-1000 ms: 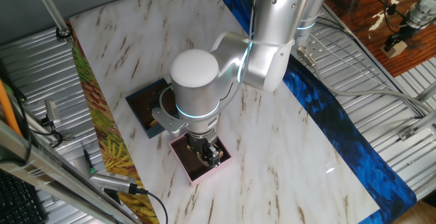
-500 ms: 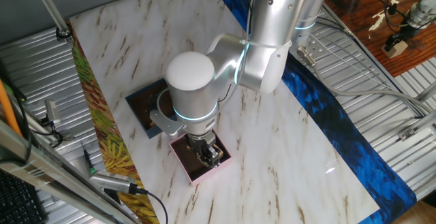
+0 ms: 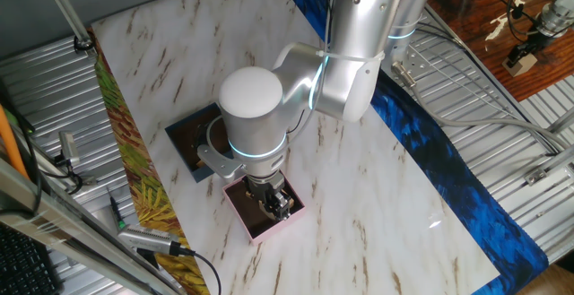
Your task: Move an object from one box to another
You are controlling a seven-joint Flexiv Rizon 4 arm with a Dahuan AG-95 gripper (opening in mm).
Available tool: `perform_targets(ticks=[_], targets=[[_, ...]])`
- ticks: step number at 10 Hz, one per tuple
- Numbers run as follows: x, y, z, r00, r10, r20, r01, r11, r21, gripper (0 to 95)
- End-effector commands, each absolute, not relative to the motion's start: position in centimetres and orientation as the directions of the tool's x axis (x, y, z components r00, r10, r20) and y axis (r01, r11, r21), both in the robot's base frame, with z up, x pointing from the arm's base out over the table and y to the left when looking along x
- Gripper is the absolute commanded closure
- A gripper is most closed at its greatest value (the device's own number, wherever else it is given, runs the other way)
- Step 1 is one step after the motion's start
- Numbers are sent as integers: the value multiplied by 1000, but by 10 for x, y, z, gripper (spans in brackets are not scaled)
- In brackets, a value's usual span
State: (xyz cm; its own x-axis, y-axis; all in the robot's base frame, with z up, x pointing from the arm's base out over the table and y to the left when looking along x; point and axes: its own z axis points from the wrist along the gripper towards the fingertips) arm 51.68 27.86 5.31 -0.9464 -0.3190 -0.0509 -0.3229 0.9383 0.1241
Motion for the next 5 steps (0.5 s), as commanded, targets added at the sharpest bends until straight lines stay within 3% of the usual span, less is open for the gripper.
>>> perform_targets(ticks=[1, 5], targets=[[516, 278, 54, -945, -324, -50, -328, 937, 123, 380], [516, 278, 54, -945, -323, -45, -326, 939, 107, 380]])
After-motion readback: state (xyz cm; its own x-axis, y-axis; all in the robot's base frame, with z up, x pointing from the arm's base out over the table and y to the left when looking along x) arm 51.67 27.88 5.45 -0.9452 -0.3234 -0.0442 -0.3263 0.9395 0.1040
